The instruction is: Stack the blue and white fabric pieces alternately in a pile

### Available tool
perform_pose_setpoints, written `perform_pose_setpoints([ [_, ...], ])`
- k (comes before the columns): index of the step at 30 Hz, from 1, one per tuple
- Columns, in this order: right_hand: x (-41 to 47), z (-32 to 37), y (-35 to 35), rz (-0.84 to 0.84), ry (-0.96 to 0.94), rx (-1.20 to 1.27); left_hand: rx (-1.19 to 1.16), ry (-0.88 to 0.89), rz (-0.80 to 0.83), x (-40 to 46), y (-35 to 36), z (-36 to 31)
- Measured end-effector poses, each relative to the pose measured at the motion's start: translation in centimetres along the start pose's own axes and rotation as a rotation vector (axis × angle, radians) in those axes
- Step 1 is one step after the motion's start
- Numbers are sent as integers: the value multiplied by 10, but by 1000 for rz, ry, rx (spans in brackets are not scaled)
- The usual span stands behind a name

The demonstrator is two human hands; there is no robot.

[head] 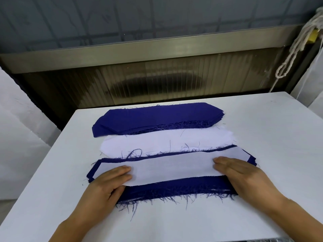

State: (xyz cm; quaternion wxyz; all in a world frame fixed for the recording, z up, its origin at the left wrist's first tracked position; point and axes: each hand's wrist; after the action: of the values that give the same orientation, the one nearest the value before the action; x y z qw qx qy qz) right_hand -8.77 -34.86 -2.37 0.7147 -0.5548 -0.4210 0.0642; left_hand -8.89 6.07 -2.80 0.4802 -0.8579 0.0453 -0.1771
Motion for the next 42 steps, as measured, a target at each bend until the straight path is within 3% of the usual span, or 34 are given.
perform_pose_setpoints([
  [14, -5, -3, -3, 79, 47, 79, -29, 26, 17, -4, 2, 4],
  [17, -5, -7, -9, 69, 97, 65, -22, 9, -46, -1, -2, 3],
  [20, 5, -13, -14, 58, 176, 6, 45, -50, -135, 8, -5, 3],
  [25, 46, -21, -4, 98, 264, -39, 244, -162, -128, 51, -4, -11],
  [32, 101, -43, 46, 258, 460, 306, 141, -164, 36, 120, 26, -12],
  [35, 101, -51, 53, 254, 509, 478, 26, -206, 132, 127, 36, -6],
  [42, 102, -56, 57, 229, 530, 537, 13, -196, 78, 123, 45, 3],
])
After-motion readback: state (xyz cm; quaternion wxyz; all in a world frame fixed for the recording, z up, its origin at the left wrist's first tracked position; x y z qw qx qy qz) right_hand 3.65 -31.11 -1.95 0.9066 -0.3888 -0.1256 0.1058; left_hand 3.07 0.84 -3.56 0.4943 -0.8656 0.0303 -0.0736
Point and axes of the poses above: each hand's wrist, its own x-axis towards the middle knuckle, its own y-axis out of the palm, z = x × y, and after that the axes turned 7 degrees about -y, right-handed
